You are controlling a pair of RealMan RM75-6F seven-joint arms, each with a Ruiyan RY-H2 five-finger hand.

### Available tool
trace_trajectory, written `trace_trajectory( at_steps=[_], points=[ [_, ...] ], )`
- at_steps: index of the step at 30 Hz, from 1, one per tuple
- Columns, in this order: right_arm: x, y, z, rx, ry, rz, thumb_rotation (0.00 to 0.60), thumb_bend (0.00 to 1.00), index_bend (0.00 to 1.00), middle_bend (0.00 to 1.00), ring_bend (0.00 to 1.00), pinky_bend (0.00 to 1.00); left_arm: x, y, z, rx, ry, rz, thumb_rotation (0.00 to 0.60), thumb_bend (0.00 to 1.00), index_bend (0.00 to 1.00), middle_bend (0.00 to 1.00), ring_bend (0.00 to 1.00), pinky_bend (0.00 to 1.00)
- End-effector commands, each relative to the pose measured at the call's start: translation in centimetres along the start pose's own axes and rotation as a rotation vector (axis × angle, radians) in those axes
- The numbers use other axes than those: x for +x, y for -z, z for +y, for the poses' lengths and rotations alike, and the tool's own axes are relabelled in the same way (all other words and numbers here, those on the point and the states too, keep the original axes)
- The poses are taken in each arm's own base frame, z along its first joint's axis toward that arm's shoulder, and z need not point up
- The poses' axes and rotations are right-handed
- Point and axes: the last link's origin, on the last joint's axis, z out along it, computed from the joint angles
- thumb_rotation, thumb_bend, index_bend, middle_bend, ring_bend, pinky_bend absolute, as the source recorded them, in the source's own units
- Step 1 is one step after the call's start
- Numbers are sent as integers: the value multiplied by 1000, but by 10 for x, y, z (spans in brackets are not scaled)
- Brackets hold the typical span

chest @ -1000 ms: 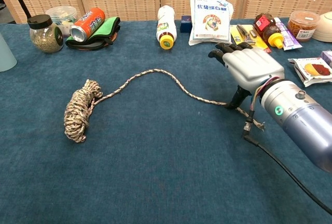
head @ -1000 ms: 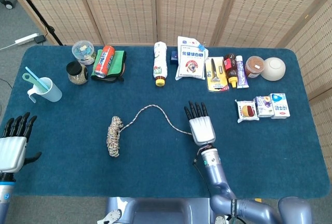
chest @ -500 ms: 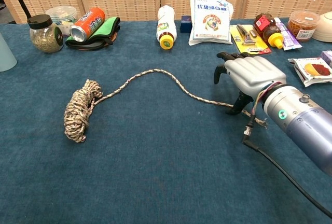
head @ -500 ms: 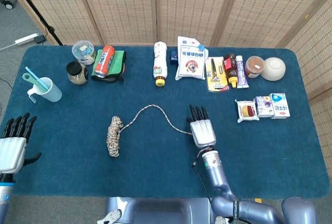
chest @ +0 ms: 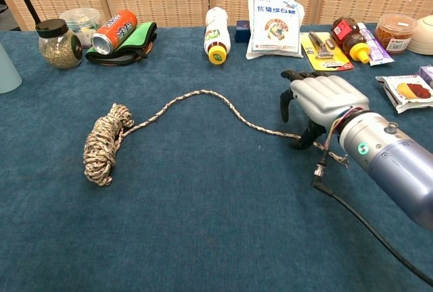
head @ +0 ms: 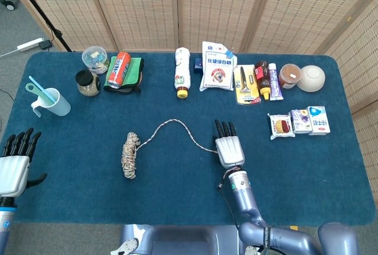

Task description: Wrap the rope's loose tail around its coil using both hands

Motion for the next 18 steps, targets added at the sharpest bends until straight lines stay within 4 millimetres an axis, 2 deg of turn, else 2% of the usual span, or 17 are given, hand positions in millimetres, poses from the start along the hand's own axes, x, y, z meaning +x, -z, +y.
trace_trajectory(
  at_steps=[1,5,9,18],
  points=[
    [-2,0,0,-3,18,-49,600,226,450,0,0,0,0,0,0,1,1,-1,600,113,0,0,0,0],
    [3,0,-3,-8,36,-94,600,284,418,0,0,0,0,0,0,2,1,-6,600,113,0,0,0,0],
    [6,1,-4,-11,49,-120,600,354,427,0,0,0,0,0,0,4,3,-8,600,113,0,0,0,0],
    [7,1,-6,-17,56,-127,600,371,476,0,0,0,0,0,-1,4,5,-8,600,113,0,0,0,0]
  ],
)
